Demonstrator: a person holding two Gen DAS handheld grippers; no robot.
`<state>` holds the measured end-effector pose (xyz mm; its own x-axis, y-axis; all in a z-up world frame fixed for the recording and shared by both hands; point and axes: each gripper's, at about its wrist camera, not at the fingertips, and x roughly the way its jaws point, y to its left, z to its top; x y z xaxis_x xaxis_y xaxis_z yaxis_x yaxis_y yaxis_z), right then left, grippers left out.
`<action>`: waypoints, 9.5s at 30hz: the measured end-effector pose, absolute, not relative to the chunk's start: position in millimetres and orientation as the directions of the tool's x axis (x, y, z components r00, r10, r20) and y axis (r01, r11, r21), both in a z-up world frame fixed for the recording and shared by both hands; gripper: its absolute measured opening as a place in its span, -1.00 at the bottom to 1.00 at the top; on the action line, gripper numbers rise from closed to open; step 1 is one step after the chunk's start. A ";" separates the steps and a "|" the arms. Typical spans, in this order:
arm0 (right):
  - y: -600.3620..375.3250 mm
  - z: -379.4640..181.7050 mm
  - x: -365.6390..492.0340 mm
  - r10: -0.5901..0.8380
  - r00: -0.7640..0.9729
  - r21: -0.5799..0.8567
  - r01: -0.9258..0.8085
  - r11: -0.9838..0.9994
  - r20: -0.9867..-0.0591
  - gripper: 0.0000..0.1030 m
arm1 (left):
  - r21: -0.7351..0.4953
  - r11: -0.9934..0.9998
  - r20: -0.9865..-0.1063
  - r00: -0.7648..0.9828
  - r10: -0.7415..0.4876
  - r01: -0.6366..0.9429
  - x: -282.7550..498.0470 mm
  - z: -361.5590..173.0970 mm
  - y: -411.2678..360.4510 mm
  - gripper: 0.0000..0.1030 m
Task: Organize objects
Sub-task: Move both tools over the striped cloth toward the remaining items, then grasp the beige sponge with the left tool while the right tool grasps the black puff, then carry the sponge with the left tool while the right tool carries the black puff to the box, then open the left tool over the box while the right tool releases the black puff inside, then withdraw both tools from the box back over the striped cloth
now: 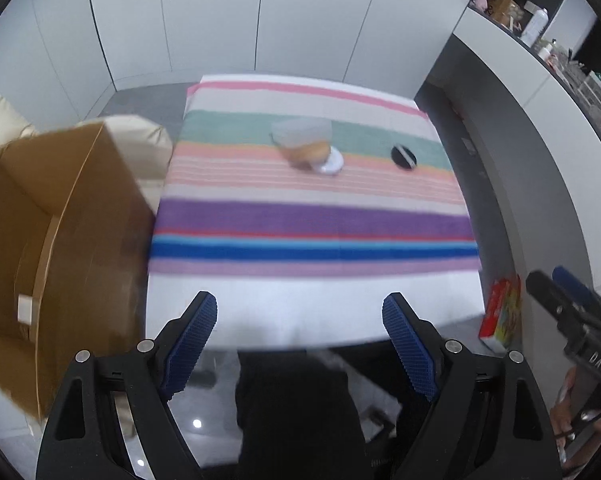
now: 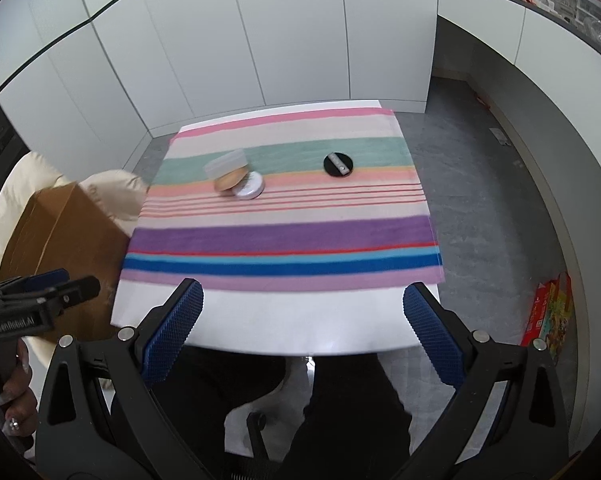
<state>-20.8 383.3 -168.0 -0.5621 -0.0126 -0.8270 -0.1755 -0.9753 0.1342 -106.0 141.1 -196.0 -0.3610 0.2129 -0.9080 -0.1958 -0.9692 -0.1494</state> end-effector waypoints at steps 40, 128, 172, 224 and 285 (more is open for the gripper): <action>446.3 -374.2 -294.8 0.042 -0.538 0.060 -0.170 -0.984 -0.842 0.12 | -0.202 -0.978 -0.925 -0.317 0.210 -0.059 -348.3 -375.3 215.5 0.78; 371.6 -16.7 -160.5 0.055 -0.719 -0.001 -0.075 -0.997 -0.692 -0.10 | -0.035 -0.993 -0.683 -0.723 0.105 -0.111 -199.8 -7.0 178.4 0.34; 334.9 -77.3 65.6 -0.059 -0.600 0.108 -0.047 -0.993 -0.798 -0.09 | 0.063 -0.990 -0.717 -0.696 0.043 -0.126 23.5 -59.0 86.0 0.34; 49.8 -110.9 -2.0 -0.348 -0.441 0.066 0.540 -0.839 -0.827 -0.08 | 0.043 -0.915 -0.801 -0.533 -0.272 0.402 59.5 -105.6 -169.4 0.34; 91.3 -155.0 -106.1 -0.186 -0.456 0.055 0.286 -0.957 -0.870 0.90 | 0.053 -0.989 -0.852 -0.511 -0.118 0.139 -80.6 -154.2 -104.7 0.98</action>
<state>-106.1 91.3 -155.0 -0.4556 -0.1863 -0.8705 0.2863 -0.9566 0.0549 -80.6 -104.7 -154.2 -0.5106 -0.1175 -0.8518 0.1386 -0.9889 0.0533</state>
